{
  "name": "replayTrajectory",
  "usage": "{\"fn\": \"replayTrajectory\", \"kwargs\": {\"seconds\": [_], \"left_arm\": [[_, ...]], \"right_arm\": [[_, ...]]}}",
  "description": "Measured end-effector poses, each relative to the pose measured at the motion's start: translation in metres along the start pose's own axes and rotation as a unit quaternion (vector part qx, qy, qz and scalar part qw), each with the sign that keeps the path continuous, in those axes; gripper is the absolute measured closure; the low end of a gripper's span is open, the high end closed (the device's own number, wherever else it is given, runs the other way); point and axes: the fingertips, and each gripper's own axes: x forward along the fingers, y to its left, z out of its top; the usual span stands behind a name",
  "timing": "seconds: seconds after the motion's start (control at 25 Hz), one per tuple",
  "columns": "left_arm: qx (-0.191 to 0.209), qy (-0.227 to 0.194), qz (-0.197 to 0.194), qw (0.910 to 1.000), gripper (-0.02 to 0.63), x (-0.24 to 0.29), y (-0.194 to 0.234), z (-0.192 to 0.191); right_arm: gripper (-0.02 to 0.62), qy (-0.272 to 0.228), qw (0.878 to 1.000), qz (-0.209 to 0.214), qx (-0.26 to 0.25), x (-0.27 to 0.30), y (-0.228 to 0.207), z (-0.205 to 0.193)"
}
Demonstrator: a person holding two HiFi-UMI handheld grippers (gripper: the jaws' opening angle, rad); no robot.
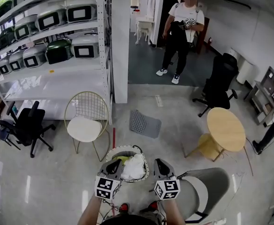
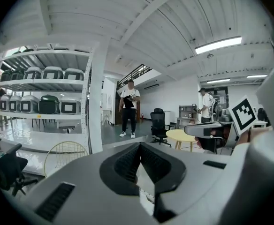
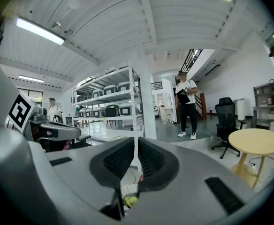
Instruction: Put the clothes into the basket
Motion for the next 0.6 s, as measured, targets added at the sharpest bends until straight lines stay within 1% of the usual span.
{"fn": "replayTrajectory", "kwargs": {"seconds": [0.24, 0.6], "left_arm": [[0.001, -0.003, -0.005, 1.0, 0.599, -0.013, -0.009, -0.002], [0.002, 0.004, -0.015, 0.9999, 0.6, -0.018, -0.02, -0.007]], "right_arm": [[0.555, -0.001, 1.0, -0.002, -0.003, -0.02, 0.008, -0.002], [0.555, 0.002, 1.0, -0.003, -0.003, -0.033, 0.013, -0.006]]}}
